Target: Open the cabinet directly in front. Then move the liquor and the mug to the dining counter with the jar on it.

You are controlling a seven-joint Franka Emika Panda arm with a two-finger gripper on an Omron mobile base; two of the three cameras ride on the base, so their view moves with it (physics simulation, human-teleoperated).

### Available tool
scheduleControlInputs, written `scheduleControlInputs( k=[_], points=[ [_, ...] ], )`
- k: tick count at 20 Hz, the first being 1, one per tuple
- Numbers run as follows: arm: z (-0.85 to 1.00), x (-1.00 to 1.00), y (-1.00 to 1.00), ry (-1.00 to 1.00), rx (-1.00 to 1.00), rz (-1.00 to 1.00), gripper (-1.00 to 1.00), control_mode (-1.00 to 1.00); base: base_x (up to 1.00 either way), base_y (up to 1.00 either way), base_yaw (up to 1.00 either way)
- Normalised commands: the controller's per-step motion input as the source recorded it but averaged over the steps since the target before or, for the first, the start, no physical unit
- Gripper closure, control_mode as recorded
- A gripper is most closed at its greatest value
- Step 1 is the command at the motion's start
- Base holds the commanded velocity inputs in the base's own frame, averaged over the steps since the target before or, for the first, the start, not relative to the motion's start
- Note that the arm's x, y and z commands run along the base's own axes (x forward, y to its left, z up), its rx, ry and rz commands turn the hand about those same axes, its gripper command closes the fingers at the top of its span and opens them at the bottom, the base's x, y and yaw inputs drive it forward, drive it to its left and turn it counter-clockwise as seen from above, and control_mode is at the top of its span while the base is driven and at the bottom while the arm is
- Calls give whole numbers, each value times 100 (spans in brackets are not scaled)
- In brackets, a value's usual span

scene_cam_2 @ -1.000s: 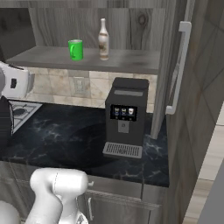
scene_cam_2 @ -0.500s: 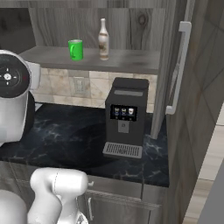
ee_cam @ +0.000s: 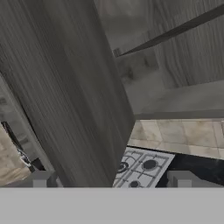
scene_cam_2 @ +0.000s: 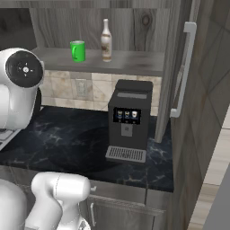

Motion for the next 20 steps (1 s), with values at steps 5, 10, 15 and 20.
scheduleControlInputs(
  k=[5,10,15,20],
  points=[
    [-7,73,41,0,4,20,-100,-100,0,0,0],
    [-15,80,64,0,8,24,-100,-100,0,0,0],
    [-9,48,81,0,8,26,-100,-100,0,0,0],
    [0,2,100,0,2,23,-100,-100,0,0,0]
  ],
)
